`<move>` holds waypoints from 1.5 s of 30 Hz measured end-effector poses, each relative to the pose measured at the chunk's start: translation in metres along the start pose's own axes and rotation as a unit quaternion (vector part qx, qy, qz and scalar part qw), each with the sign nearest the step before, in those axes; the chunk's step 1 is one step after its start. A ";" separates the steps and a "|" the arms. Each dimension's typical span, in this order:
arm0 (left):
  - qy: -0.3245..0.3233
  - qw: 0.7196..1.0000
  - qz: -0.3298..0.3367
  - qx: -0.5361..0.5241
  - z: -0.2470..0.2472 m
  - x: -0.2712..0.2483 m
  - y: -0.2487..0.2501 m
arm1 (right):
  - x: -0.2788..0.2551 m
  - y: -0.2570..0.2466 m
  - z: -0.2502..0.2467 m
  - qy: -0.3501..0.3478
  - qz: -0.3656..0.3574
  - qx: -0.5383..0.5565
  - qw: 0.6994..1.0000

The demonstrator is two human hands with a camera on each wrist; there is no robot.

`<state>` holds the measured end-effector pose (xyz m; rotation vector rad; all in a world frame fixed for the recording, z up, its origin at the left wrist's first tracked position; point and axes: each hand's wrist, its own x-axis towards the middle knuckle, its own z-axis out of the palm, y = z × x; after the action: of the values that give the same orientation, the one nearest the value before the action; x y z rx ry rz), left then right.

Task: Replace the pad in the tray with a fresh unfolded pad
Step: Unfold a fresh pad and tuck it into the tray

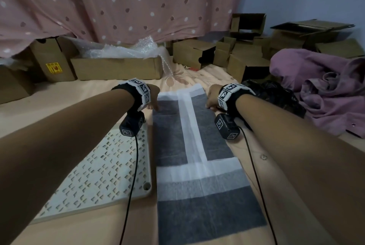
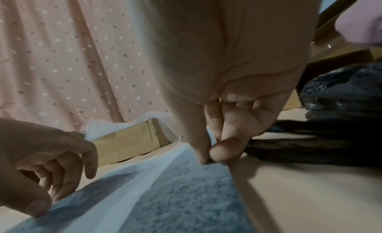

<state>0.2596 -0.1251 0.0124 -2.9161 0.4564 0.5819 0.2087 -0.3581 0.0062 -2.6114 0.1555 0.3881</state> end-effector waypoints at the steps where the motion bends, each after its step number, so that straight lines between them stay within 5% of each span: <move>1: 0.020 1.000 -0.001 -0.008 0.002 0.000 0.000 | -0.001 0.000 0.001 -0.002 0.007 0.030 1.000; 8: 0.072 0.995 -0.022 -0.068 -0.001 -0.012 0.005 | -0.006 0.007 -0.002 0.015 -0.013 0.164 0.986; 17: 0.076 0.968 0.044 -0.237 0.000 -0.059 0.005 | -0.040 0.027 0.000 0.069 -0.032 0.169 0.983; 20: 0.071 0.973 0.065 -0.210 0.013 -0.075 0.003 | -0.050 0.041 0.005 0.093 -0.032 0.111 0.989; 24: 0.008 0.981 0.089 -0.173 0.025 -0.086 0.001 | -0.060 0.053 0.005 0.041 -0.073 0.054 0.995; 28: 0.033 0.984 0.098 -0.142 0.022 -0.096 0.011 | -0.062 0.050 -0.002 0.058 -0.081 0.016 0.995; 36: 0.003 0.997 0.081 -0.011 0.018 -0.090 0.042 | -0.082 -0.021 0.020 -0.020 -0.166 -0.127 0.978; 45: -0.085 0.985 0.097 0.111 0.031 -0.067 0.064 | -0.065 -0.056 0.057 -0.098 -0.126 -0.198 0.967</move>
<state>0.1690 -0.1615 0.0060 -2.6024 0.7363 0.7451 0.1427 -0.2790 0.0035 -2.9084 -0.3523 0.6354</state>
